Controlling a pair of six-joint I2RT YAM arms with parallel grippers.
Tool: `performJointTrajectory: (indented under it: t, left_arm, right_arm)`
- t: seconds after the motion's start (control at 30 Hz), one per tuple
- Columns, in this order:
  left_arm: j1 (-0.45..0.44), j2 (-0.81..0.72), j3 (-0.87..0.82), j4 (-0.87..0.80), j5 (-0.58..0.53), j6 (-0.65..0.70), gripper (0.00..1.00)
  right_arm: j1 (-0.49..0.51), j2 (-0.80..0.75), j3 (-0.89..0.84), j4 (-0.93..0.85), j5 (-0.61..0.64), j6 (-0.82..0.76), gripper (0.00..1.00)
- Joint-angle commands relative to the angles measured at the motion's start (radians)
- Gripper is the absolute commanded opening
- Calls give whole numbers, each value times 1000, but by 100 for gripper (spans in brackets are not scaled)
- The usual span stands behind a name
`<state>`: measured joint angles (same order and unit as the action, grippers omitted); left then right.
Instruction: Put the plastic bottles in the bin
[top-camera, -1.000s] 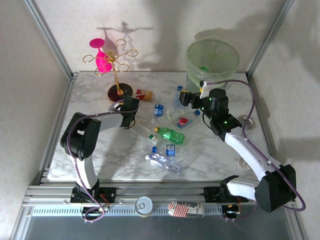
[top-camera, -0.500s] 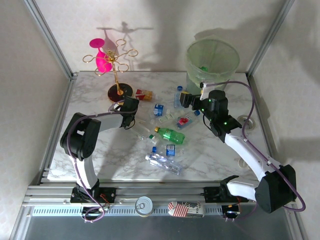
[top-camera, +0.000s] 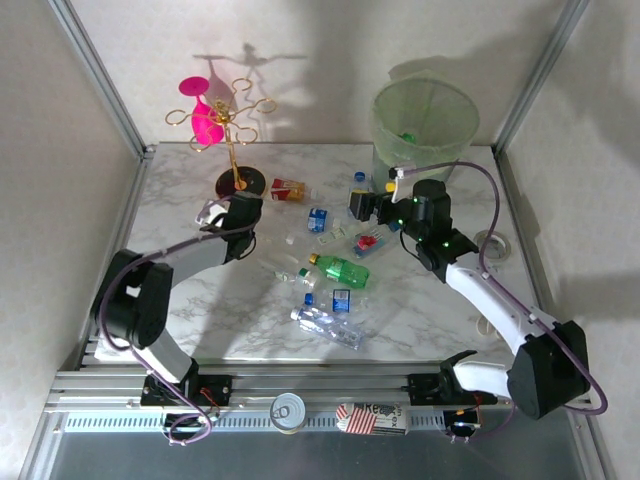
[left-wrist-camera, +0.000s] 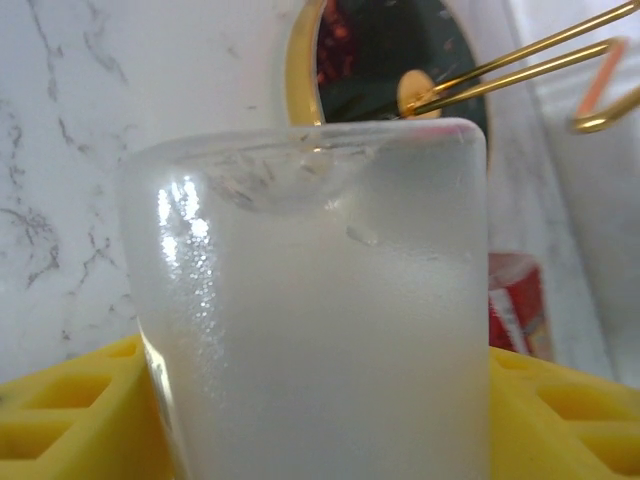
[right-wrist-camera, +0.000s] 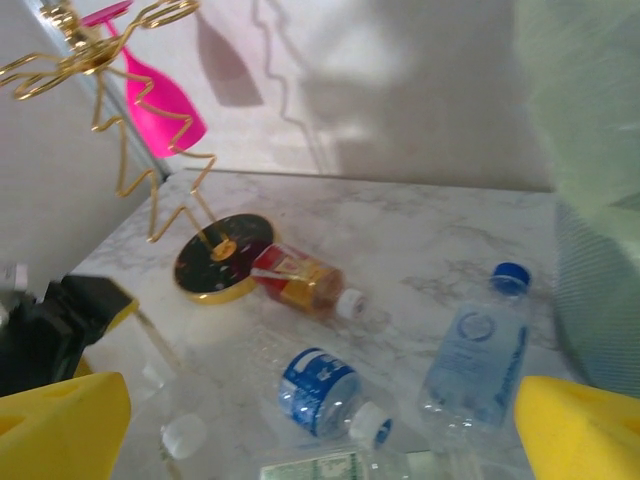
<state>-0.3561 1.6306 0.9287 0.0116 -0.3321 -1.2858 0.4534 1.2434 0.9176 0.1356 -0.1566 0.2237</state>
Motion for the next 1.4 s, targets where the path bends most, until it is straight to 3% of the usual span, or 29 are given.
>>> performJointTrajectory:
  t: [0.0,0.13,0.37,0.6,0.97,1.27,1.37]
  left_arm:
    - [4,-64,-43,57,2,40,57]
    - [0,-114,-83,140,88,69,58]
    - [-69,-200,-122,228,145,136,59]
    - [-138,-269,-227,490,257,179,60]
    - [-196,-291,-283,686,371,250,62]
    - [-206,-310,-307,730,371,260,64]
    - [-208,-315,-314,735,366,260,64]
  right_arm:
    - [24,47,10,50,-141,4,99]
    - [61,108,26,82,-235,-4,99]
    - [122,230,72,93,-317,1,99]
    - [142,305,90,146,-388,53,99]
    - [173,352,104,165,-432,91,98]
    - [189,384,136,159,-457,103,83]
    - [190,384,136,162,-458,106,72]
